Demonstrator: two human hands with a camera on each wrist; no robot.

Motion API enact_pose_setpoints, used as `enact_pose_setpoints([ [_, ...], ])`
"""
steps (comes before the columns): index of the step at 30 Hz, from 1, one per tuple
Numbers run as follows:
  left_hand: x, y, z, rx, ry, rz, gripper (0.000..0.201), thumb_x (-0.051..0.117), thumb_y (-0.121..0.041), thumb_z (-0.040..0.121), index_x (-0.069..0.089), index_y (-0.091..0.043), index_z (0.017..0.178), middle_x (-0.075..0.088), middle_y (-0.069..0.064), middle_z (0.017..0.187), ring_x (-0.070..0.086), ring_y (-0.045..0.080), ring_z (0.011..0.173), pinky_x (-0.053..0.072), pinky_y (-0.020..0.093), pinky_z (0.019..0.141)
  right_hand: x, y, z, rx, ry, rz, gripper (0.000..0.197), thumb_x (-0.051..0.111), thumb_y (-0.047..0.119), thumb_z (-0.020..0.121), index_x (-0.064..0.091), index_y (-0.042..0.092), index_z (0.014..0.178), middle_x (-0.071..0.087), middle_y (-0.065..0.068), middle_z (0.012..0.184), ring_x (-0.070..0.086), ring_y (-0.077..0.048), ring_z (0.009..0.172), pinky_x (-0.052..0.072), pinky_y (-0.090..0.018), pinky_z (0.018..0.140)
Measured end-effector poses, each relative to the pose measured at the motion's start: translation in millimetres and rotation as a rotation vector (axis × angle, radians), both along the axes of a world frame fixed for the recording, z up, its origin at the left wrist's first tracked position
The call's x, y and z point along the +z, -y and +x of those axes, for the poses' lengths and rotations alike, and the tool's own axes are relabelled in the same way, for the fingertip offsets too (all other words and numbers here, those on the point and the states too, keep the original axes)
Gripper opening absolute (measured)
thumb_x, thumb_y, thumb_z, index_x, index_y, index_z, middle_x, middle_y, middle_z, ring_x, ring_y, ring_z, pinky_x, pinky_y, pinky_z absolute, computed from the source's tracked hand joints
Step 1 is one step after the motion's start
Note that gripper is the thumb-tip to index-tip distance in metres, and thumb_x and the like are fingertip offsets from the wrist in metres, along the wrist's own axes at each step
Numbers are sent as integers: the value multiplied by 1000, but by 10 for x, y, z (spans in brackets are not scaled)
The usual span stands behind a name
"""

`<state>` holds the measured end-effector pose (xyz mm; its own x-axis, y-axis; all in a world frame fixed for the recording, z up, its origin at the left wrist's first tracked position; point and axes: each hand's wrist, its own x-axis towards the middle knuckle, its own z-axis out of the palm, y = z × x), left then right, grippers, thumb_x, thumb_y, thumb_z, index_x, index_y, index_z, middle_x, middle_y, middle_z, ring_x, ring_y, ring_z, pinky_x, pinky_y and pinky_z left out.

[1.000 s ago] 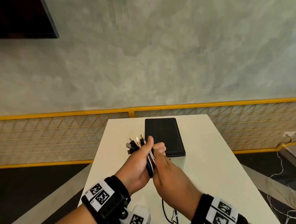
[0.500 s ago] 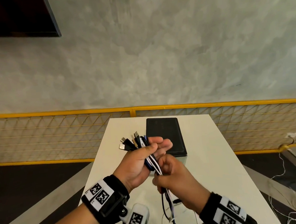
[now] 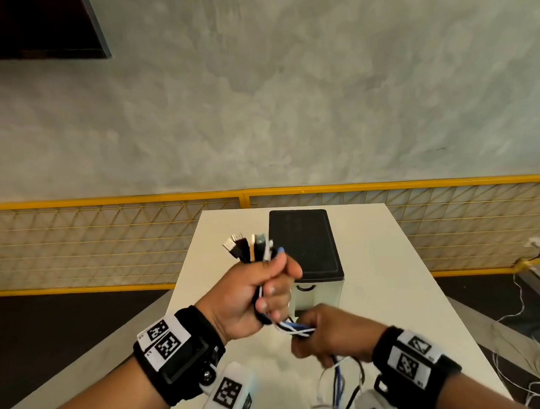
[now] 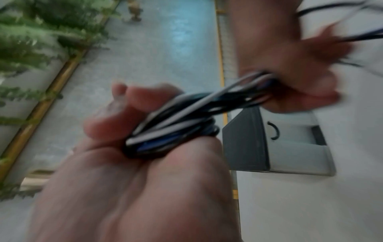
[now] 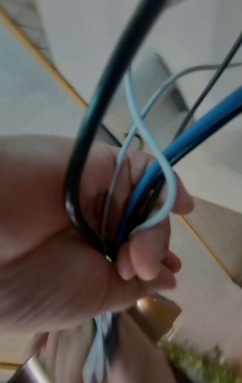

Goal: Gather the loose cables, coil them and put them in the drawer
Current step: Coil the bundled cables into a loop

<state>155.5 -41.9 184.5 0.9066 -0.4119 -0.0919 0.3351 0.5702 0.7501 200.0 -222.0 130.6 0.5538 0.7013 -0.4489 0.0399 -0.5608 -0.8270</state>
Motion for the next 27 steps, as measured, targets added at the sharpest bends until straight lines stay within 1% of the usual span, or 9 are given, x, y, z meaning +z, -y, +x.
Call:
enact_pose_setpoints([
  [4, -8, -19, -150, -214, -30, 365, 26, 60, -33, 91, 67, -10, 80, 44, -7, 47, 38, 4, 35, 41, 22, 47, 130, 5, 260, 88, 162, -149, 26, 78, 35, 60, 70, 15, 75, 60, -21, 64, 50, -23, 50, 38, -32, 55],
  [8, 40, 81, -181, -423, 69, 1130, 25, 52, -31, 97, 66, -11, 87, 72, 11, 72, 52, 10, 45, 47, 27, 59, 311, -56, 332, 111, 281, -138, 9, 71, 22, 70, 65, 17, 65, 58, -16, 64, 53, -19, 50, 42, -28, 52],
  [12, -88, 115, -152, -302, 342, 1639, 28, 53, -35, 93, 65, -17, 110, 77, 8, 94, 69, 14, 68, 53, 30, 78, 449, -50, 273, 74, 367, -79, 7, 60, 15, 79, 63, 9, 81, 65, -12, 70, 61, -12, 50, 47, -26, 53],
  [15, -108, 9, -78, 8, 455, 1481, 23, 57, -27, 94, 64, -32, 115, 69, -8, 94, 62, 2, 75, 47, 12, 74, 478, -45, 233, -49, 282, 135, 9, 57, 11, 85, 64, 13, 90, 68, -6, 72, 65, -13, 56, 53, -36, 61],
  [18, -107, -52, 50, 169, 292, 1181, 17, 53, -33, 100, 66, -27, 107, 64, -4, 90, 53, 7, 76, 44, 21, 71, 496, -46, 143, -110, 243, 309, 39, 53, 4, 87, 62, 28, 116, 68, 7, 82, 72, -19, 71, 58, -42, 68],
  [20, -72, -14, 155, 355, 139, 823, 28, 48, -31, 101, 65, -17, 119, 69, 1, 106, 62, 13, 97, 52, 20, 78, 479, -78, 27, -83, 253, 386, 69, 51, 3, 89, 41, 48, 139, 69, 8, 93, 74, -20, 77, 59, -34, 66],
  [22, 12, 50, 264, 483, 34, 487, 42, 49, -35, 96, 61, -7, 125, 70, 6, 120, 65, 17, 115, 54, 23, 88, 410, -172, -81, -112, 280, 448, 81, 48, 4, 90, 22, 58, 144, 66, 2, 85, 73, -19, 74, 60, -35, 70],
  [25, 116, 168, 328, 498, 19, 244, 55, 55, -40, 86, 60, 0, 123, 71, 14, 121, 67, 22, 116, 49, 34, 99, 265, -311, -182, -256, 366, 567, 76, 48, 3, 88, 26, 51, 142, 64, 2, 82, 69, -19, 69, 60, -40, 73],
  [27, 148, 226, 321, 516, 3, 152, 32, 57, -19, 92, 63, 1, 116, 73, 17, 116, 70, 21, 109, 48, 36, 100, 216, -309, -212, -342, 300, 642, 64, 52, 1, 85, 36, 42, 131, 65, -2, 76, 68, -22, 66, 59, -40, 73],
])
